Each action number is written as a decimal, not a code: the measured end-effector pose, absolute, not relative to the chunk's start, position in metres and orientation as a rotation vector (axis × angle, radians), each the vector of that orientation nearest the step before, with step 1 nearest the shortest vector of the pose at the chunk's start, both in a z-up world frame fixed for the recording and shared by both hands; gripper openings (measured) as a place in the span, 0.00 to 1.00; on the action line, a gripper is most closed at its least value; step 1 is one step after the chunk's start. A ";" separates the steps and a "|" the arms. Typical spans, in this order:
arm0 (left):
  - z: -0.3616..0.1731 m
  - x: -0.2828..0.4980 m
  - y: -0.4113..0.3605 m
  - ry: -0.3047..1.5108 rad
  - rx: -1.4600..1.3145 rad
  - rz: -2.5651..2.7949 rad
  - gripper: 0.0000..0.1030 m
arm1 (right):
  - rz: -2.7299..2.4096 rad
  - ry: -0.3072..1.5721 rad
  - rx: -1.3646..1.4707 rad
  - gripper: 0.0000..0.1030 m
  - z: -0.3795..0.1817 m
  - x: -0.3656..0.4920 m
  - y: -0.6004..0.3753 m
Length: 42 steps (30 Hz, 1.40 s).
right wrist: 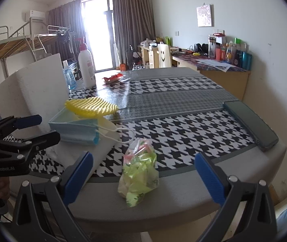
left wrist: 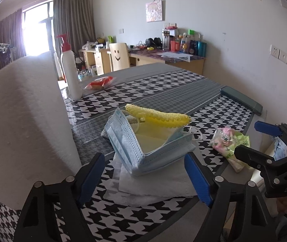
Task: Organize soft objects
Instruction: 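Grasp the blue face mask with the left gripper while the right gripper approaches the plastic bag, then grasp the clear plastic bag of green items with the right gripper while the left gripper holds the mask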
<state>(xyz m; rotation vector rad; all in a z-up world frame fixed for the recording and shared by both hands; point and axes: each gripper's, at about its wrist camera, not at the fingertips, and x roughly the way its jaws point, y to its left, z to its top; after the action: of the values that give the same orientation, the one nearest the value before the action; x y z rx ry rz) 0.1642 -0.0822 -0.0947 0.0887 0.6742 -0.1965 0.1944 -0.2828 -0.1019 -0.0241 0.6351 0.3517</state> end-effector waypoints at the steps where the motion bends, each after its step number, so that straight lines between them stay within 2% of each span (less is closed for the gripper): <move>1: -0.096 0.166 -0.083 0.680 0.090 -0.197 0.77 | 0.354 0.637 -0.024 0.99 -0.102 0.196 -0.284; 5: -0.101 0.171 -0.085 0.713 0.092 -0.213 0.65 | 0.361 0.652 -0.029 0.99 -0.105 0.199 -0.281; 7: -0.104 0.172 -0.085 0.720 0.097 -0.208 0.64 | 0.364 0.664 -0.035 0.99 -0.106 0.201 -0.279; 13: -0.109 0.177 -0.086 0.741 0.095 -0.205 0.51 | 0.375 0.677 -0.040 0.99 -0.107 0.203 -0.276; 15: -0.109 0.178 -0.087 0.742 0.099 -0.203 0.38 | 0.376 0.682 -0.041 0.99 -0.108 0.203 -0.276; 19: -0.110 0.178 -0.087 0.744 0.098 -0.207 0.29 | 0.377 0.695 -0.036 0.99 -0.111 0.205 -0.278; 27: -0.102 0.169 -0.084 0.715 0.099 -0.209 0.23 | 0.383 0.706 -0.039 0.99 -0.111 0.206 -0.274; 32: -0.095 0.164 -0.079 0.699 0.097 -0.199 0.20 | 0.393 0.712 -0.040 0.94 -0.111 0.207 -0.272; 42: -0.080 0.147 -0.074 0.657 0.095 -0.203 0.19 | 0.395 0.738 -0.042 0.84 -0.113 0.210 -0.268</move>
<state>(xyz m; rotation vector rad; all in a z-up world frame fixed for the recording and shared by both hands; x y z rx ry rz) 0.1468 -0.0738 -0.0801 0.0954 0.6568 -0.2033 0.2096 -0.2677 -0.1134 -0.0416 0.7380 0.3946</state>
